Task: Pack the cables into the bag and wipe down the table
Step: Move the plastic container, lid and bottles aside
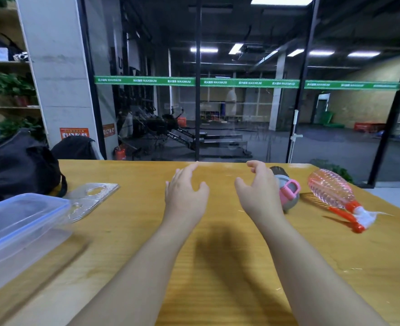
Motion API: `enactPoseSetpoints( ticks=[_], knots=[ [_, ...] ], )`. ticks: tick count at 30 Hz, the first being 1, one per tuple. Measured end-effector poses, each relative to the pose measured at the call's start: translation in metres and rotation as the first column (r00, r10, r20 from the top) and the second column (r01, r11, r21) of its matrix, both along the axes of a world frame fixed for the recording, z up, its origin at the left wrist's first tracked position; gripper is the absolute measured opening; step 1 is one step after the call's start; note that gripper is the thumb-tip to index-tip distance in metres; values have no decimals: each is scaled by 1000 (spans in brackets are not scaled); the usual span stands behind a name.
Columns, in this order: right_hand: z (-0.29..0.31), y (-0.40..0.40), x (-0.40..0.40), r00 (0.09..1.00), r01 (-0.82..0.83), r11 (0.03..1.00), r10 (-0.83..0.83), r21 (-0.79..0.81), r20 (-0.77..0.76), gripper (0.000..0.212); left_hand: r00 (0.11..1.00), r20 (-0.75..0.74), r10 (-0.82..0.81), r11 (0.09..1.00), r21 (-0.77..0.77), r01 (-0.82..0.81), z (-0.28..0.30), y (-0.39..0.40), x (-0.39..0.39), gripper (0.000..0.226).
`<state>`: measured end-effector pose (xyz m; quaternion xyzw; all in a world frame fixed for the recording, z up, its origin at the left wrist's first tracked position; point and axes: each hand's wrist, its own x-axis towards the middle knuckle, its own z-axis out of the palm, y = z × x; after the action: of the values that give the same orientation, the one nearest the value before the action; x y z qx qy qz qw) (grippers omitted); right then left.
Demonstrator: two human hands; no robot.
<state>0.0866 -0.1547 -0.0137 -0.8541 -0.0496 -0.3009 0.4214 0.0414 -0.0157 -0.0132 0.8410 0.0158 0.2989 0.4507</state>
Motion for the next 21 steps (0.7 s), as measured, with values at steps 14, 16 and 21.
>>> enactPoseSetpoints(
  ticks=[14, 16, 21],
  knots=[
    [-4, -58, 61, 895, 253, 853, -385, -456, -223, 66, 995, -84, -49, 989, -144, 37, -33, 30, 11, 34],
    [-4, -59, 64, 861, 299, 802, -460, -516, -217, 72, 995, -92, -38, 988, -154, 24, -32, 32, 11, 34],
    [-5, -69, 67, 814, 300, 845, -468, -442, -343, 76, 996, -84, -35, 978, -208, 16, -31, 34, 14, 35]
  ],
)
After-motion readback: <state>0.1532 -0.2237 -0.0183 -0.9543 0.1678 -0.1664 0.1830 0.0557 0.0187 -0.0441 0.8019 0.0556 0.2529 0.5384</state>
